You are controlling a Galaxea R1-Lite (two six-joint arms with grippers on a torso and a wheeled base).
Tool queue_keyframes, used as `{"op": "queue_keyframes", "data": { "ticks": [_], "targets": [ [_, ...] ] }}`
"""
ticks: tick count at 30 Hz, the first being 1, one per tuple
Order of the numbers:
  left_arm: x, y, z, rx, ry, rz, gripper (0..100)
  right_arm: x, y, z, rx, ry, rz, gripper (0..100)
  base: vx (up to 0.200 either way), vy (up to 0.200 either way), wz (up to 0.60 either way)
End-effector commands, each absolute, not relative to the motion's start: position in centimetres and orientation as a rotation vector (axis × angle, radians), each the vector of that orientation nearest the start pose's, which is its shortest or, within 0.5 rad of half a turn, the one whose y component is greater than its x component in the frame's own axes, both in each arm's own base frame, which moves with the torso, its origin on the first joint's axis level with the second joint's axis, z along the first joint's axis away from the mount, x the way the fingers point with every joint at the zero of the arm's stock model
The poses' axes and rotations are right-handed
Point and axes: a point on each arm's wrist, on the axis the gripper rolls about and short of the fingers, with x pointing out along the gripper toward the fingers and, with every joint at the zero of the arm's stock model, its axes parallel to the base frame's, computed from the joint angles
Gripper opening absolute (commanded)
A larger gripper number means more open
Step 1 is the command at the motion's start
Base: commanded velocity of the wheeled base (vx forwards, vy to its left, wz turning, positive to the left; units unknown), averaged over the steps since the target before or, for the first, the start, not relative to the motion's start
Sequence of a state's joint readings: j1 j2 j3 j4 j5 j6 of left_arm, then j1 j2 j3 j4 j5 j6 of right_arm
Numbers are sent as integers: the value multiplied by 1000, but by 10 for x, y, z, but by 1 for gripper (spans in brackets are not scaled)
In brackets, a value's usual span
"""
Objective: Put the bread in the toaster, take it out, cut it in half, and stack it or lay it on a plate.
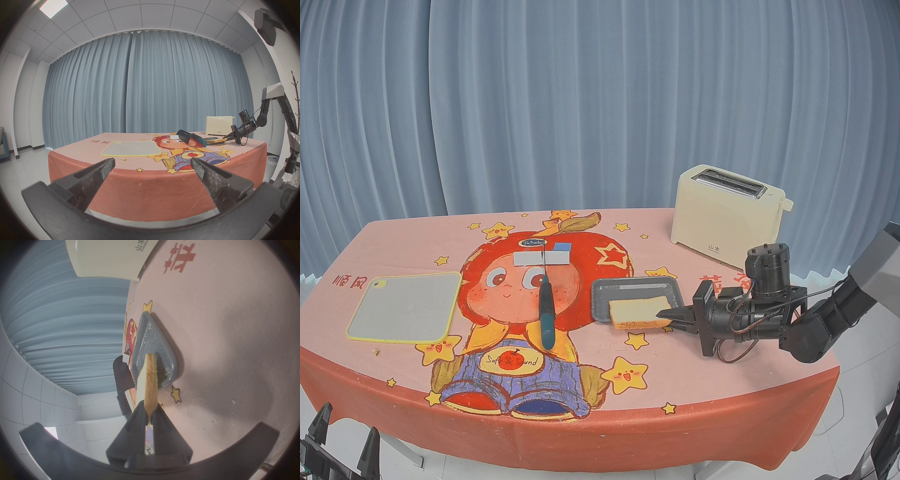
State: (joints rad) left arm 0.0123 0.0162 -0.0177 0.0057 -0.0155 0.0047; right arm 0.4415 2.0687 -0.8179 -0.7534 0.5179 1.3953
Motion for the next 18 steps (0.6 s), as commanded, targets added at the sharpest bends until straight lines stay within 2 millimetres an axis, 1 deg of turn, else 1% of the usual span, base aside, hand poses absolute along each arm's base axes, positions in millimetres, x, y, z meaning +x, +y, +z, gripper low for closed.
{"op": "queue_keyframes", "data": {
  "ticks": [1,3,5,12,18],
  "targets": [
    [-23,-1,75,5,6,-2,100,316,162,87,1271,1049,453,0,0,0,0],
    [-23,-1,75,5,6,-2,100,314,163,90,1270,1045,462,0,0,0,0],
    [-23,-1,75,5,6,-3,100,311,163,98,1270,1029,483,0,0,0,0],
    [-23,-1,75,5,6,-2,100,306,159,118,1276,984,522,0,0,0,0],
    [-23,-1,75,5,6,-2,100,303,160,122,1273,977,535,0,0,0,0]
  ]
}}
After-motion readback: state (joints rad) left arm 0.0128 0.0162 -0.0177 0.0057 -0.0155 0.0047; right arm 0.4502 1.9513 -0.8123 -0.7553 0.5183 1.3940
